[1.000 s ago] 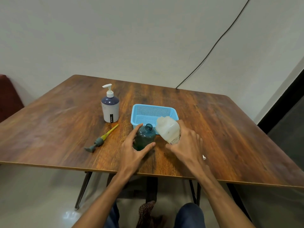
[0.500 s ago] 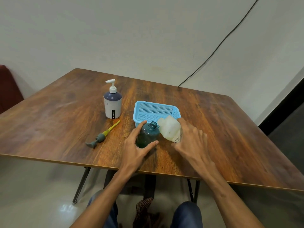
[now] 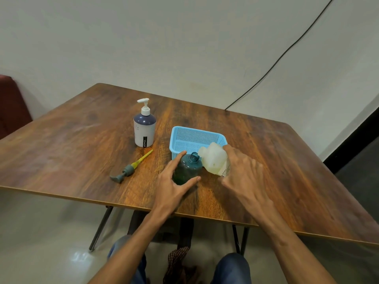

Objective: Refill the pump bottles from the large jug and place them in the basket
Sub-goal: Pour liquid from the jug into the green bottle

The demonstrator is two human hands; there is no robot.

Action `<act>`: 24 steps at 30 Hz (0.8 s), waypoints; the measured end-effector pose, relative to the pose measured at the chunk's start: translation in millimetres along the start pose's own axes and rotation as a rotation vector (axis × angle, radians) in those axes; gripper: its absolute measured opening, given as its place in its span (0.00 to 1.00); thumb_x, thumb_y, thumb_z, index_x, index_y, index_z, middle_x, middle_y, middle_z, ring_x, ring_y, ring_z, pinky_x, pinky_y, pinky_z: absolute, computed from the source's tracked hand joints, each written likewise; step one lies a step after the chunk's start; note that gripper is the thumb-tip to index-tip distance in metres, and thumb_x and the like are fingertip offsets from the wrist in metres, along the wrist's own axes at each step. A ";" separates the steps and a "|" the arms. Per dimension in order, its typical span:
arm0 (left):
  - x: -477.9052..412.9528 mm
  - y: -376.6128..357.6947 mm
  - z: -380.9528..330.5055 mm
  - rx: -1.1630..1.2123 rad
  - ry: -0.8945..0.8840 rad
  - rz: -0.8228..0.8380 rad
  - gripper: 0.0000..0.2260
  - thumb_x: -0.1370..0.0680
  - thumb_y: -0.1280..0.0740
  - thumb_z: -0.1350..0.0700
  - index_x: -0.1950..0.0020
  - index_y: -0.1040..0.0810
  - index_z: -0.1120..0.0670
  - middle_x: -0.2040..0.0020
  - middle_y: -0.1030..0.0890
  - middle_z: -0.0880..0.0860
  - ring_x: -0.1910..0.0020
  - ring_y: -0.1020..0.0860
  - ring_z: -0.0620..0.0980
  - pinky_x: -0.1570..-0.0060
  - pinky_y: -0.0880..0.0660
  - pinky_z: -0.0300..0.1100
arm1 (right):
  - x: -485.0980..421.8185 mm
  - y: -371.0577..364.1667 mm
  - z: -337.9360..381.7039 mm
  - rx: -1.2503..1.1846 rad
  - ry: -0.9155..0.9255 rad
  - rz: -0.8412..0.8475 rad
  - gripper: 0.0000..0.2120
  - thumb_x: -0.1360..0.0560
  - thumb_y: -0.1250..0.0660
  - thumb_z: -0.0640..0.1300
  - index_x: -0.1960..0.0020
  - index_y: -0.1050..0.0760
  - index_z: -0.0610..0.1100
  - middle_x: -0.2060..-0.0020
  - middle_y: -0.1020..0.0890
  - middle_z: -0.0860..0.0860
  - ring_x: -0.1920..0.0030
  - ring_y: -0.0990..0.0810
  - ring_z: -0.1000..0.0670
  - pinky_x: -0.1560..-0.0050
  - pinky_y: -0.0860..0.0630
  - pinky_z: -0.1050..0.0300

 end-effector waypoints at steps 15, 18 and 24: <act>-0.3 -1.2 3.6 -0.022 0.007 0.012 0.37 0.29 0.21 0.45 0.24 0.34 0.36 0.28 0.29 0.38 0.29 0.30 0.37 0.34 0.27 0.34 | -7.8 3.4 -1.9 0.078 0.052 0.051 0.37 0.39 0.19 0.45 0.33 0.27 0.43 0.41 0.17 0.44 0.50 0.17 0.42 0.56 0.19 0.48; -0.2 -1.5 2.2 -0.017 0.008 0.012 0.37 0.29 0.21 0.46 0.24 0.34 0.36 0.29 0.29 0.37 0.30 0.30 0.35 0.35 0.28 0.32 | -8.3 4.4 -1.4 0.084 0.061 0.051 0.36 0.40 0.18 0.45 0.34 0.26 0.43 0.43 0.17 0.44 0.51 0.16 0.42 0.57 0.19 0.49; -0.1 -2.1 1.8 -0.013 0.007 0.009 0.37 0.29 0.21 0.47 0.24 0.34 0.37 0.29 0.28 0.37 0.30 0.29 0.37 0.33 0.25 0.41 | -10.6 4.3 -2.0 0.119 0.080 0.060 0.35 0.40 0.18 0.46 0.36 0.26 0.44 0.43 0.17 0.44 0.51 0.17 0.43 0.58 0.19 0.49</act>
Point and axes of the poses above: each hand's wrist, its own x-axis away from the middle knuckle, its own y-axis out of the back of the hand, z = x × y, the point moved 4 cm from there along -x, towards the middle knuckle
